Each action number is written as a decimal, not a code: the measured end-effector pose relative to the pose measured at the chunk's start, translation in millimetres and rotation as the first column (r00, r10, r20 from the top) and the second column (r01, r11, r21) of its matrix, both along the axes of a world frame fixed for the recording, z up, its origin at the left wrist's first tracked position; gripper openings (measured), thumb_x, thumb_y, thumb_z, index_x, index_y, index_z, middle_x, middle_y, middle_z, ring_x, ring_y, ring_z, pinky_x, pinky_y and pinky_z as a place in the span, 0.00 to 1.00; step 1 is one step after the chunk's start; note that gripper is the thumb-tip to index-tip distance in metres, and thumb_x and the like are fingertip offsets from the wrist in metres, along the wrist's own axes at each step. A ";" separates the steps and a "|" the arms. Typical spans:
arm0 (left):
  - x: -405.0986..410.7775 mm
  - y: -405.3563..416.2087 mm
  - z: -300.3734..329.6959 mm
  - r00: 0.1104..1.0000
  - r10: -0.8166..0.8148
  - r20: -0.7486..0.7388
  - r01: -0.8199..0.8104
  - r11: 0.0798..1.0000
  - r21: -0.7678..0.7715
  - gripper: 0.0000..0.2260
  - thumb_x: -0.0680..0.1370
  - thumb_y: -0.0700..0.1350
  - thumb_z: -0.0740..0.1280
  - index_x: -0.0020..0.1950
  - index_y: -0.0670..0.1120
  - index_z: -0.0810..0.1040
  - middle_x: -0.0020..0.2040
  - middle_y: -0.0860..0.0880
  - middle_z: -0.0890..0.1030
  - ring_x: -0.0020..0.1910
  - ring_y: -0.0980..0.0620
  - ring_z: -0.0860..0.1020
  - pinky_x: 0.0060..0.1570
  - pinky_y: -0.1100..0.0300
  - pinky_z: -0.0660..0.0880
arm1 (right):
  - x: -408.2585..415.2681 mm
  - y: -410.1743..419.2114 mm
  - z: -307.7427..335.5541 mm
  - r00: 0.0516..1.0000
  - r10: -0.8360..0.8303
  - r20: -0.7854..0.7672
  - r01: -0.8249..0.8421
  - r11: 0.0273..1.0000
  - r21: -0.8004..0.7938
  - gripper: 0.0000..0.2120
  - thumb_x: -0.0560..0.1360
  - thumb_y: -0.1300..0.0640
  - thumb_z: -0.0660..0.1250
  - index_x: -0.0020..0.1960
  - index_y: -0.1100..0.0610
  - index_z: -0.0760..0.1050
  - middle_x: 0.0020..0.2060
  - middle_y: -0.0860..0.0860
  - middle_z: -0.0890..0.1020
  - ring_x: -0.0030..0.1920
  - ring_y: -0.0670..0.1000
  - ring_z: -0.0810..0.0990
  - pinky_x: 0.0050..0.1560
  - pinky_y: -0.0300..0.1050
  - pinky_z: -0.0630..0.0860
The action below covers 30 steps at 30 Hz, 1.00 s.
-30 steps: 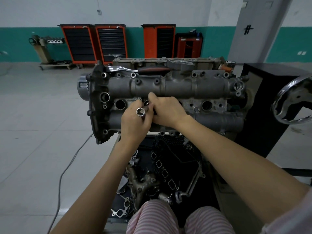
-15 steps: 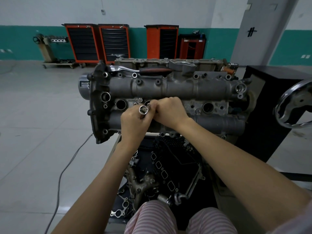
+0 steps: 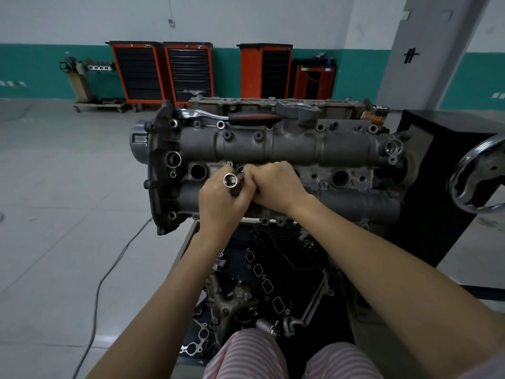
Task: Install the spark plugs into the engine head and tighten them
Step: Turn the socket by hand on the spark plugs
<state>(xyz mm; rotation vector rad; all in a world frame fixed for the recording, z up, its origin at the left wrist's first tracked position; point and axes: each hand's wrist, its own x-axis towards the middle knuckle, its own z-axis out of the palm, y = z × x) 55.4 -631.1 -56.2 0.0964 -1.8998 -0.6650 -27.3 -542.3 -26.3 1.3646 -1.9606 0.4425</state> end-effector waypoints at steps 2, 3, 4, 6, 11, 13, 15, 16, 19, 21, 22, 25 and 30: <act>0.3 0.4 2.5 1.000 0.009 -0.003 -0.009 1.000 -0.004 0.20 0.75 0.51 0.61 0.29 0.39 0.67 0.25 0.45 0.70 0.25 0.46 0.69 0.27 0.52 0.65 | -1.4 0.1 -0.8 0.999 -0.035 0.006 0.035 0.999 0.000 0.06 0.63 0.62 0.72 0.35 0.63 0.76 0.24 0.58 0.79 0.24 0.60 0.77 0.28 0.41 0.61; 0.4 0.4 3.2 1.000 0.015 0.005 -0.015 1.000 -0.002 0.22 0.76 0.52 0.62 0.28 0.38 0.68 0.24 0.44 0.70 0.25 0.45 0.70 0.27 0.51 0.66 | -2.6 -0.1 -1.6 0.999 -0.048 -0.004 0.048 0.999 -0.010 0.05 0.64 0.61 0.71 0.35 0.63 0.77 0.24 0.58 0.79 0.24 0.60 0.77 0.28 0.41 0.61; 0.0 0.0 3.5 1.000 0.020 0.018 -0.020 1.000 0.001 0.23 0.76 0.51 0.63 0.28 0.36 0.70 0.25 0.43 0.71 0.25 0.44 0.70 0.27 0.50 0.67 | -2.8 0.4 -1.8 0.998 -0.053 -0.014 0.053 0.998 -0.016 0.05 0.65 0.61 0.71 0.34 0.63 0.77 0.24 0.58 0.79 0.23 0.60 0.77 0.28 0.40 0.61; -1.2 -2.0 2.2 0.999 0.039 0.037 -0.038 0.999 -0.031 0.21 0.76 0.48 0.64 0.28 0.36 0.72 0.25 0.44 0.72 0.25 0.44 0.71 0.27 0.52 0.66 | -1.2 0.5 -2.0 0.999 -0.049 -0.014 0.048 0.999 -0.024 0.05 0.64 0.61 0.72 0.34 0.62 0.77 0.23 0.57 0.78 0.22 0.60 0.76 0.27 0.39 0.62; 1.0 -3.7 -1.5 1.000 0.017 0.022 -0.014 0.992 -0.127 0.19 0.78 0.48 0.59 0.31 0.38 0.70 0.27 0.46 0.70 0.26 0.48 0.69 0.28 0.57 0.62 | -2.4 -0.5 -0.7 0.997 -0.041 0.064 0.040 0.999 0.008 0.08 0.70 0.57 0.66 0.43 0.61 0.71 0.28 0.57 0.80 0.28 0.61 0.78 0.28 0.42 0.61; 2.0 -1.9 -1.6 1.000 -0.012 0.011 0.013 0.994 -0.105 0.16 0.77 0.49 0.57 0.33 0.40 0.68 0.28 0.44 0.70 0.27 0.46 0.69 0.28 0.56 0.63 | -5.3 -1.4 -1.5 0.996 -0.032 0.082 0.027 0.998 0.063 0.10 0.72 0.55 0.63 0.47 0.61 0.68 0.31 0.55 0.80 0.30 0.60 0.77 0.28 0.43 0.61; 2.3 -0.6 -1.4 1.000 -0.014 0.008 0.014 0.998 -0.066 0.14 0.76 0.50 0.57 0.34 0.43 0.66 0.29 0.44 0.70 0.28 0.47 0.68 0.28 0.55 0.63 | -6.0 -1.0 -1.1 0.996 -0.011 0.083 0.005 0.997 0.076 0.09 0.72 0.55 0.62 0.46 0.61 0.68 0.30 0.55 0.79 0.29 0.60 0.77 0.27 0.43 0.60; 2.2 0.0 -1.2 1.000 -0.013 0.020 0.013 0.999 -0.038 0.14 0.75 0.51 0.57 0.35 0.42 0.65 0.30 0.44 0.70 0.28 0.46 0.69 0.28 0.54 0.64 | -5.8 -0.9 -1.0 0.997 -0.006 0.076 0.000 0.997 0.072 0.08 0.72 0.56 0.62 0.44 0.61 0.68 0.30 0.55 0.79 0.29 0.60 0.76 0.27 0.43 0.59; 0.8 -0.9 -2.5 0.999 -0.005 0.047 0.005 1.000 0.011 0.15 0.73 0.52 0.57 0.35 0.41 0.67 0.30 0.42 0.71 0.30 0.44 0.70 0.30 0.53 0.65 | -3.8 -0.7 -1.2 1.000 0.018 0.008 -0.018 1.000 0.019 0.05 0.68 0.59 0.65 0.39 0.62 0.71 0.25 0.56 0.78 0.24 0.60 0.76 0.26 0.40 0.58; 0.6 -1.3 -1.8 0.999 -0.010 0.047 0.009 1.000 0.025 0.15 0.73 0.53 0.58 0.34 0.42 0.66 0.29 0.43 0.71 0.29 0.46 0.70 0.30 0.55 0.64 | -2.4 -0.2 -0.9 0.999 0.032 -0.022 -0.032 0.999 -0.026 0.05 0.63 0.59 0.66 0.35 0.61 0.73 0.22 0.55 0.77 0.21 0.58 0.74 0.25 0.37 0.58; 0.3 -1.5 -1.2 0.999 -0.009 0.038 0.009 1.000 0.019 0.16 0.74 0.53 0.58 0.33 0.43 0.66 0.28 0.44 0.71 0.28 0.47 0.69 0.30 0.56 0.63 | -2.0 0.3 -1.0 0.999 0.037 -0.026 -0.038 0.999 -0.037 0.04 0.62 0.59 0.66 0.34 0.60 0.73 0.21 0.54 0.77 0.20 0.58 0.74 0.26 0.37 0.58; -0.8 -1.4 1.4 1.000 0.000 0.013 0.000 1.000 0.020 0.21 0.75 0.53 0.61 0.28 0.42 0.65 0.24 0.47 0.69 0.25 0.47 0.68 0.28 0.55 0.63 | -4.3 0.7 -2.5 1.000 0.021 -0.014 -0.022 0.999 -0.037 0.05 0.64 0.58 0.66 0.33 0.60 0.75 0.22 0.54 0.77 0.21 0.57 0.76 0.27 0.36 0.59; -1.1 -2.3 0.2 1.000 0.006 0.000 -0.006 1.000 -0.013 0.21 0.76 0.52 0.60 0.28 0.39 0.67 0.25 0.46 0.69 0.25 0.46 0.69 0.26 0.50 0.66 | -4.8 -0.7 -3.1 1.000 -0.013 0.006 0.013 1.000 -0.022 0.05 0.66 0.58 0.68 0.35 0.60 0.75 0.23 0.55 0.78 0.23 0.58 0.77 0.27 0.37 0.59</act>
